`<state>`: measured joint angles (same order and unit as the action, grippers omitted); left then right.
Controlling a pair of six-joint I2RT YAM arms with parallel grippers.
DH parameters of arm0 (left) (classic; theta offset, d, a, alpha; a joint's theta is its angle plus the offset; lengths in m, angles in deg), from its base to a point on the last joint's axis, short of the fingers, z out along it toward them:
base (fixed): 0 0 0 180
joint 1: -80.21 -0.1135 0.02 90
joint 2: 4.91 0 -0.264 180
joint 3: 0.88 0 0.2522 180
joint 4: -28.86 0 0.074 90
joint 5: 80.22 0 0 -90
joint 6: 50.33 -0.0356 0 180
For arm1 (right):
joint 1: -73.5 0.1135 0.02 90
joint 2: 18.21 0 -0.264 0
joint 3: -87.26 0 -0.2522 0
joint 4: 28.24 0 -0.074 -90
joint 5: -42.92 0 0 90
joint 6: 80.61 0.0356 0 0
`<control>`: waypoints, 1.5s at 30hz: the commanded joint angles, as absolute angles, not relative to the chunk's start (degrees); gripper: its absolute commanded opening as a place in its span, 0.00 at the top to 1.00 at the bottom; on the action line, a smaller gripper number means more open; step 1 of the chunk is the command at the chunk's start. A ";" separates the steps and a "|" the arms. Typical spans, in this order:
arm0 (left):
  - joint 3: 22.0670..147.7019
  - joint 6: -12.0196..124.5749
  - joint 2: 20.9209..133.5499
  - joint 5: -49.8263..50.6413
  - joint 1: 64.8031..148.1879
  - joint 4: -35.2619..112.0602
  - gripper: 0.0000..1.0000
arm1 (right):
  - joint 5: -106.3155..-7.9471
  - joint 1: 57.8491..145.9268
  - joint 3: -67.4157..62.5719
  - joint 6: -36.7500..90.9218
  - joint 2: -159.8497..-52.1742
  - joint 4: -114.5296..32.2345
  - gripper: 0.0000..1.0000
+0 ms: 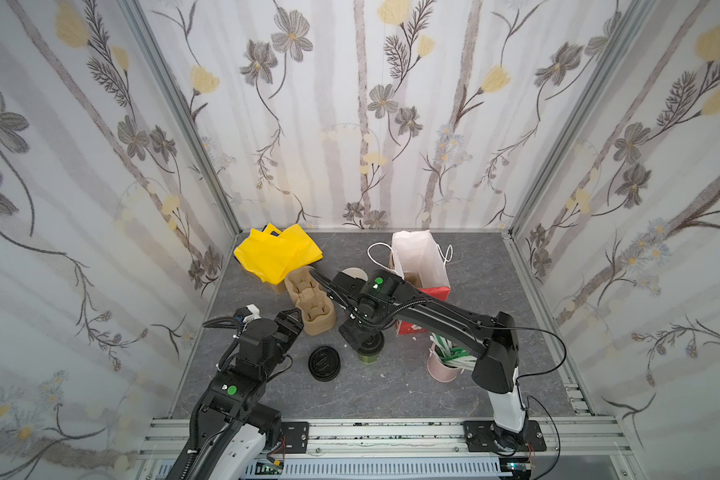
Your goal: Pack the takeout coffee
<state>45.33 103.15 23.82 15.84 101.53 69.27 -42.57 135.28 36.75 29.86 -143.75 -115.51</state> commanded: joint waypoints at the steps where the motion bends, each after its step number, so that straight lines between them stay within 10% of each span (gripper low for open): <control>1: 45.92 103.43 24.33 17.25 101.48 69.08 0.33 | -40.84 135.04 37.26 28.81 -144.46 -116.08 0.16; 45: 46.67 102.88 24.89 17.60 101.43 68.99 0.33 | -43.12 134.45 33.42 28.63 -146.91 -113.52 0.22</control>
